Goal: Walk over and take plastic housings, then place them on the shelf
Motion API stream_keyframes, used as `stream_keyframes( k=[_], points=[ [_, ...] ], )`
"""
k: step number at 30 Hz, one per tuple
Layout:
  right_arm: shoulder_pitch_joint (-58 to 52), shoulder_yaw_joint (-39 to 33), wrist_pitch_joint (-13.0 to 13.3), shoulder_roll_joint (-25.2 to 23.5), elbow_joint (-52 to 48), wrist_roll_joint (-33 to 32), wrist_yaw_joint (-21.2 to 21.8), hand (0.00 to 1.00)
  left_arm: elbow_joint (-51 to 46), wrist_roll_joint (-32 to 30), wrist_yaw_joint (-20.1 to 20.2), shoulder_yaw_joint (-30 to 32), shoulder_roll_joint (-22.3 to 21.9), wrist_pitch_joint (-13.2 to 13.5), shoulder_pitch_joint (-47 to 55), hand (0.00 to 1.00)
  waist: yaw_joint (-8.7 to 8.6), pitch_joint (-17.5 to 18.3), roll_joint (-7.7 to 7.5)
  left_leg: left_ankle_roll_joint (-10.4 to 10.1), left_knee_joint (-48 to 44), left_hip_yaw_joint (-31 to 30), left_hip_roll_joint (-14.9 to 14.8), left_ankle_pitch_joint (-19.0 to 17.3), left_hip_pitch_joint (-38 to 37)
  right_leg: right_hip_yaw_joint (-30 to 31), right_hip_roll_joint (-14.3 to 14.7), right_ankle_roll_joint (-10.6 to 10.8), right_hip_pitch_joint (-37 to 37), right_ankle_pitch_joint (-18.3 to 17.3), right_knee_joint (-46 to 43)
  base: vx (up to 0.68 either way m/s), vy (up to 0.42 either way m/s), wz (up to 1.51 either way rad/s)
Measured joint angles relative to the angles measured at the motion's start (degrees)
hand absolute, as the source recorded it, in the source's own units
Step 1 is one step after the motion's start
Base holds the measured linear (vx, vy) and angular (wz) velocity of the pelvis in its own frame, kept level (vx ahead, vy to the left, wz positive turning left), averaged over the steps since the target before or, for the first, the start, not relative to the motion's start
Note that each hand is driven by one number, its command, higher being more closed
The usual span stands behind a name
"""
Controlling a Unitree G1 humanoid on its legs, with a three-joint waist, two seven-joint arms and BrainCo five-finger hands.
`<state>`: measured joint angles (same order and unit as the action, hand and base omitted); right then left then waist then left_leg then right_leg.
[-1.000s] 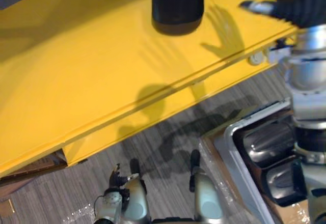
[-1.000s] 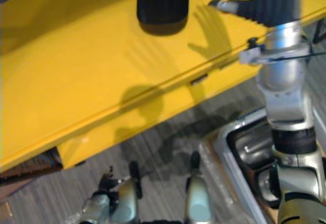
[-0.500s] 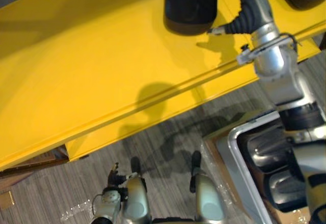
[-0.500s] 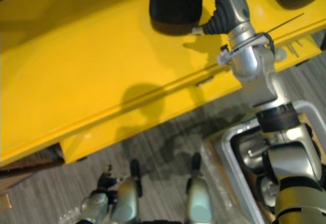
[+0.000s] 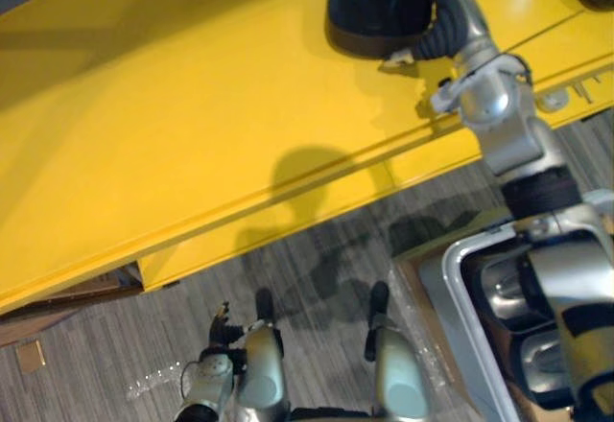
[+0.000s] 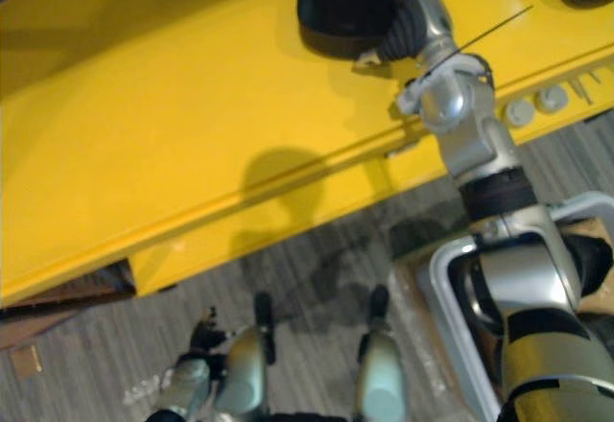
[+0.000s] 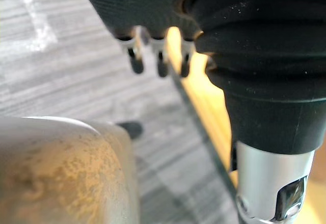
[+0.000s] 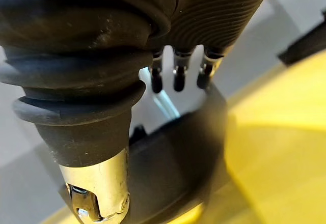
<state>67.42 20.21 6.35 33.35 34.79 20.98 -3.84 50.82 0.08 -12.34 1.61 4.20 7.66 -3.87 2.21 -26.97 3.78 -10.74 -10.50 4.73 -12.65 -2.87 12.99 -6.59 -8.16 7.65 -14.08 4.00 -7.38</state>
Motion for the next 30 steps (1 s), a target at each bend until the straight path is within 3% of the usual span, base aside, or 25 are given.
stream_keyframes(
  k=[5, 6, 19, 30],
  points=[
    [2.3, 5.3, 0.2, 0.1, 0.7, 0.1, 2.8, 0.0, 0.0, 0.0, 0.1, 0.0, 0.0, 0.0, 0.0, 0.0, 0.03, 0.0, 0.01, 0.0, 0.1, -0.3, 0.0, 0.2, 0.1, -0.3, 0.0, 0.0, 0.0, 0.0, 0.0, 0.0, 0.0, 0.02],
    [2.6, 5.9, 0.2, 0.1, 0.9, 0.1, 3.0, 1.0, 0.0, 0.0, 0.1, 0.0, 0.0, 0.0, 0.0, 0.0, 0.0, 0.0, 0.01, 0.0, 0.2, -0.4, 0.1, 0.3, 0.1, -0.5, -0.1, 0.0, 0.1, 0.0, 0.0, -0.01, -0.003, 0.07],
    [4.4, 16.2, 4.6, 6.2, -3.0, 2.9, 6.6, 1.0, 1.5, 0.0, 0.3, 0.0, 0.0, 0.0, -0.3, 0.0, -0.08, 0.1, 0.15, -0.2, 2.3, -0.8, 0.1, 1.8, -0.6, -0.9, -0.1, -0.1, 0.1, 0.1, -0.1, 0.0, -0.001, 0.01],
    [5.2, 21.9, 6.5, 9.8, -5.2, 8.1, 7.5, 1.0, 2.1, 0.0, 0.3, 0.0, 0.1, 0.1, -0.7, 0.0, 0.07, 0.1, 0.12, -0.2, 2.6, -0.4, 0.1, 1.9, -1.0, -0.8, 0.0, -0.1, 0.2, 0.1, -0.1, 0.0, 0.0, -0.01]
  ],
)
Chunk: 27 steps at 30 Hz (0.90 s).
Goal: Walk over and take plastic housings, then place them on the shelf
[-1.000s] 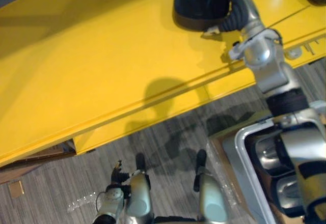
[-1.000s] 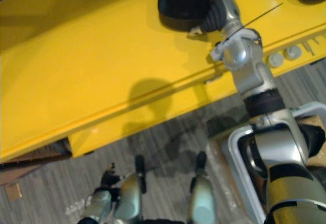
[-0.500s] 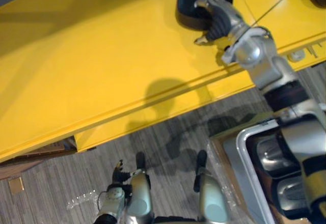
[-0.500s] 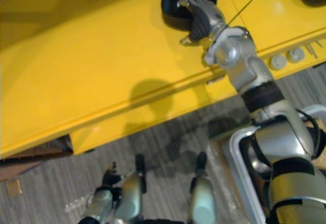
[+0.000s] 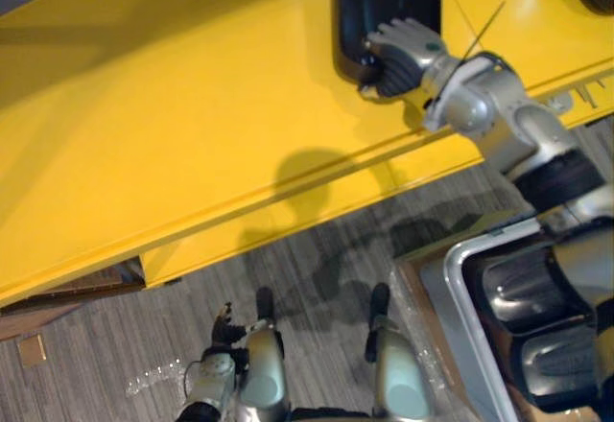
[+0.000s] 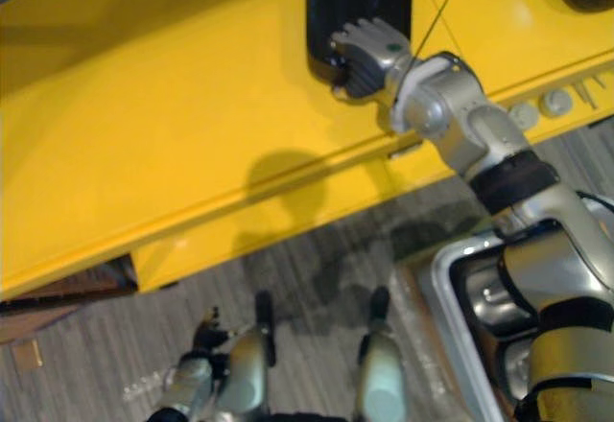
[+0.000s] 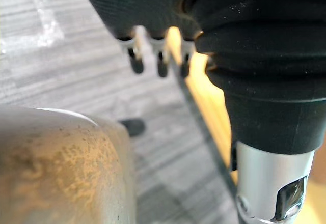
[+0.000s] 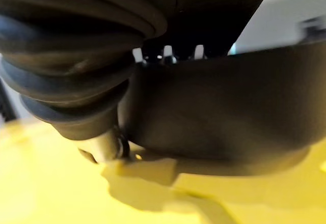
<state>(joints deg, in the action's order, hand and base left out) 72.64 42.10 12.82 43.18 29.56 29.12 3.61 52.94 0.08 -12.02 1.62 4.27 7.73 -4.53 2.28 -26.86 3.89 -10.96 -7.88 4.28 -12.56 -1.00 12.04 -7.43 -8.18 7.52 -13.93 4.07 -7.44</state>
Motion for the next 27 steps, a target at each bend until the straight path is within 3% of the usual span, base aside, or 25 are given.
stream_keyframes(
  k=[19, 27],
  points=[
    [1.2, 4.3, 1.1, 3.0, 1.0, 6.5, -4.1, 1.0, 0.1, 0.0, -0.2, -0.1, 0.4, 0.3, 0.0, 0.0, 0.83, 0.1, -0.1, -0.1, 1.6, -0.8, 0.0, 1.6, -0.3, -0.6, 0.0, -0.1, 0.0, -0.1, -0.7, 0.0, 0.001, 0.01],
    [3.7, 8.3, 3.0, 6.1, 1.1, 10.5, -6.9, 1.0, 0.0, 0.0, -0.3, -0.2, 0.9, 0.5, 0.0, 0.0, 1.37, 0.1, -0.1, -0.2, 2.8, -2.0, 0.0, 2.9, -0.1, -2.0, -0.1, -0.4, 0.0, -0.3, -1.2, 0.0, 0.0, 0.07]
  ],
)
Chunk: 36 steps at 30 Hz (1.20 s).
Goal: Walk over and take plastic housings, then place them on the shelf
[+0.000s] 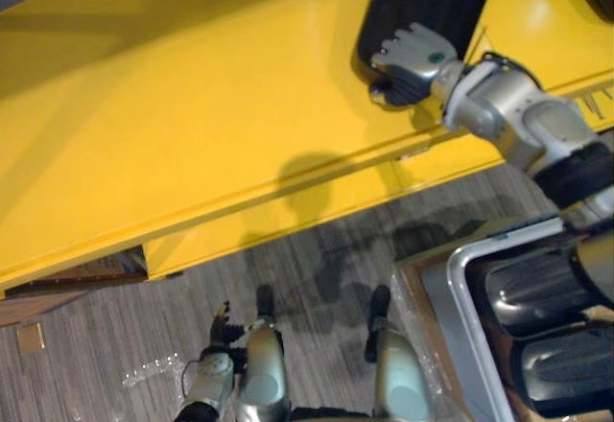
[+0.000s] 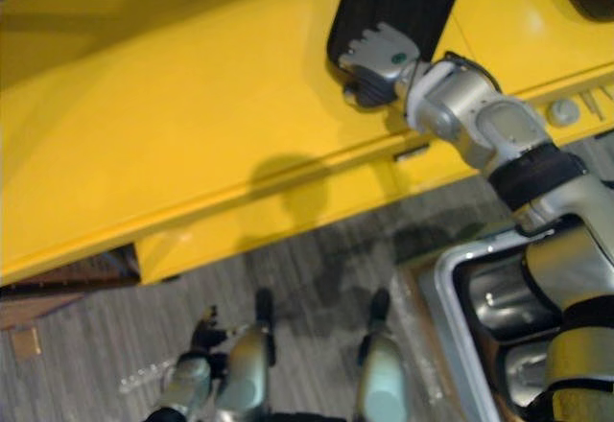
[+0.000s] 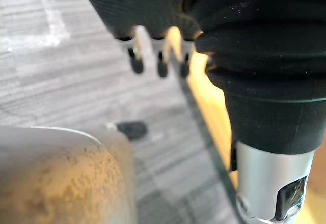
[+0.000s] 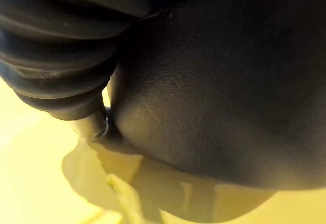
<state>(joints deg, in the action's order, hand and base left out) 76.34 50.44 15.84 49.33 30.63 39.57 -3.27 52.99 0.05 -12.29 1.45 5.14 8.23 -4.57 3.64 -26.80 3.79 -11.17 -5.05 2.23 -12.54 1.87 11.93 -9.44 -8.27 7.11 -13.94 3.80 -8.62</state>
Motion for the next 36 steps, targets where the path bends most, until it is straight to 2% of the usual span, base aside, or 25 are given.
stream_keyframes(
  k=[8, 21, 31, 36],
  points=[
    [1.7, 1.7, 0.9, 0.4, -0.1, 1.8, -3.1, 1.0, 0.6, -0.1, -0.2, 0.0, 1.2, -0.1, 0.2, 0.0, 1.02, 0.0, 0.0, 0.0, 1.6, -0.2, 0.0, 1.1, -0.9, -0.4, -0.1, -0.3, 0.0, -0.3, -0.8, 0.0, -0.001, 0.02],
    [2.5, 5.2, 2.8, 0.3, -0.4, 1.8, -3.2, 1.0, 0.8, -0.2, -0.7, -0.4, 1.4, 0.0, 0.2, 0.0, 2.09, 0.0, 0.01, -0.1, 2.6, -1.0, 0.2, 1.8, -0.9, -1.4, -0.4, -0.4, -0.1, -0.6, -1.5, 0.01, 0.007, 0.03],
    [6.2, 9.4, 4.1, -1.1, 1.9, 1.6, -3.3, 1.0, 1.1, -0.5, -1.4, -0.5, 1.5, 0.0, 1.7, 0.0, 2.44, 0.0, 0.22, -0.4, 2.9, -3.4, 1.1, 2.2, -0.8, -3.0, -2.2, -0.4, -2.0, -5.4, -8.8, 0.01, 0.001, 0.12],
    [7.4, 9.8, 4.3, -1.4, 2.1, 1.2, -3.3, 1.0, 1.7, -0.7, -1.4, -0.5, 1.4, -0.1, 3.1, 0.0, 3.35, -0.1, 1.35, -0.4, 3.8, -4.2, 1.7, 2.7, -0.7, -3.5, -3.2, -0.4, -3.1, -7.3, -11.4, 0.03, -0.005, 0.14]
  ],
)
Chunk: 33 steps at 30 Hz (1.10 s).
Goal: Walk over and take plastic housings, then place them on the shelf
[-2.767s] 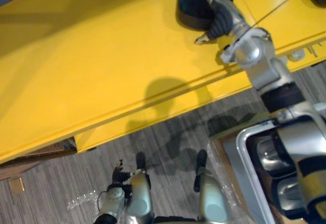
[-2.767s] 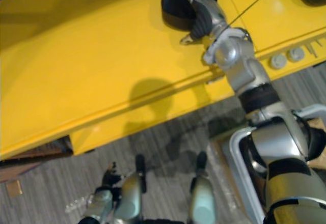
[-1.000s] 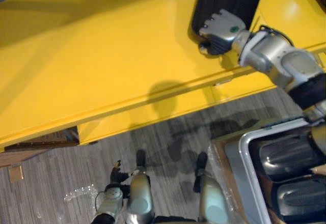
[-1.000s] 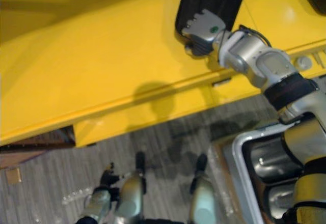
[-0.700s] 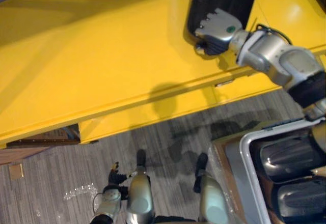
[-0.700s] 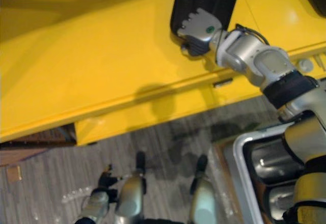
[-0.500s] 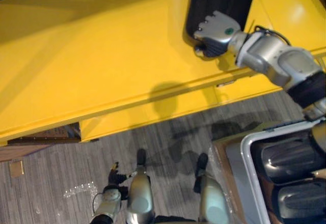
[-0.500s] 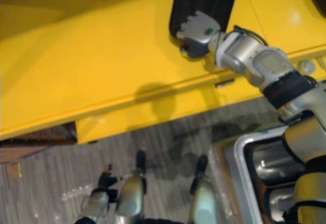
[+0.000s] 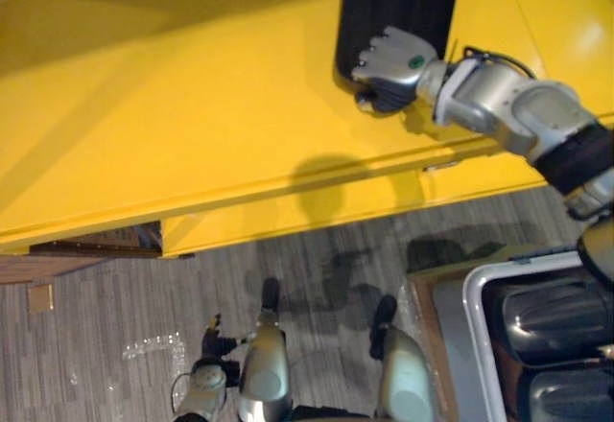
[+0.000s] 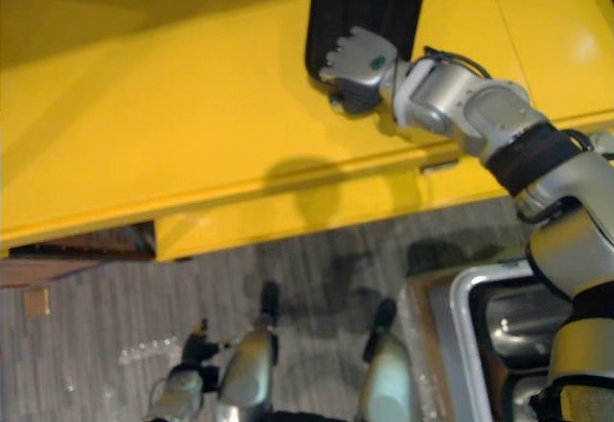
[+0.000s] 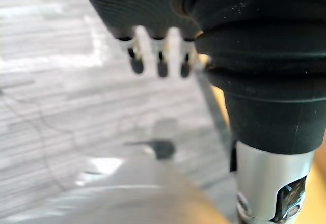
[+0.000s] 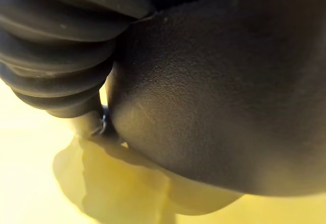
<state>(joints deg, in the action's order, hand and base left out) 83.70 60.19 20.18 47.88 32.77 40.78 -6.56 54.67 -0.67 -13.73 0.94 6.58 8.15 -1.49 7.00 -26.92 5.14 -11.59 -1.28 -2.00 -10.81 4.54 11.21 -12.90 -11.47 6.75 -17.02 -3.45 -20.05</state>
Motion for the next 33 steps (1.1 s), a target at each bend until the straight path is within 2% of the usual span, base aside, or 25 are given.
stream_keyframes(
  k=[4, 11, 12, 20, 33],
  points=[
    [1.1, 0.1, 0.0, -0.5, 2.0, -1.7, -0.9, 1.0, 0.0, -0.4, 0.0, -0.1, -0.2, 0.0, 0.0, 0.0, 0.17, 0.2, 0.91, -0.3, 1.1, -1.9, 0.5, 1.1, 0.8, -1.4, -1.2, -0.2, -1.3, -2.0, -3.1, 0.03, -0.026, 0.23],
    [1.2, 0.1, -0.2, -0.9, 4.2, -1.9, -1.1, 1.0, -0.7, -0.3, -0.9, -1.6, -0.1, 0.0, 0.3, 0.0, 0.61, 0.2, 0.98, -0.4, 1.0, -2.2, 0.8, 1.1, 0.8, -1.4, -1.7, -0.3, -1.7, -2.9, -4.8, 0.01, -0.013, 0.04],
    [1.2, 0.0, -0.3, -0.9, 4.7, -1.9, -1.1, 0.0, -0.8, -0.4, -0.9, -1.9, -0.1, 0.0, 0.3, 0.0, 0.6, 0.1, 1.15, -0.4, 0.9, -2.3, 0.8, 1.1, 0.8, -1.4, -1.7, -0.4, -1.7, -3.1, -5.1, 0.0, 0.0, 0.0],
    [1.1, -1.6, -0.7, -0.7, 6.1, -1.9, -2.4, 0.0, -1.7, -0.4, -0.9, -2.1, -0.2, 0.0, 0.6, 0.0, 0.72, -0.1, 3.16, -0.5, 0.9, -2.6, 0.8, 1.5, 0.7, -1.5, -2.0, -0.4, -2.0, -3.7, -6.4, 0.0, -0.003, 0.01],
    [-0.6, -6.1, -2.2, 0.4, 6.8, -1.8, -5.5, 0.0, -1.9, -0.4, -0.9, -2.1, -0.2, 0.0, 0.6, 0.0, 1.06, -0.1, 3.19, -0.5, 0.9, -2.5, 0.9, 1.5, 0.7, -1.4, -2.0, -0.4, -2.0, -3.7, -6.4, 0.0, 0.0, 0.0]
  ],
)
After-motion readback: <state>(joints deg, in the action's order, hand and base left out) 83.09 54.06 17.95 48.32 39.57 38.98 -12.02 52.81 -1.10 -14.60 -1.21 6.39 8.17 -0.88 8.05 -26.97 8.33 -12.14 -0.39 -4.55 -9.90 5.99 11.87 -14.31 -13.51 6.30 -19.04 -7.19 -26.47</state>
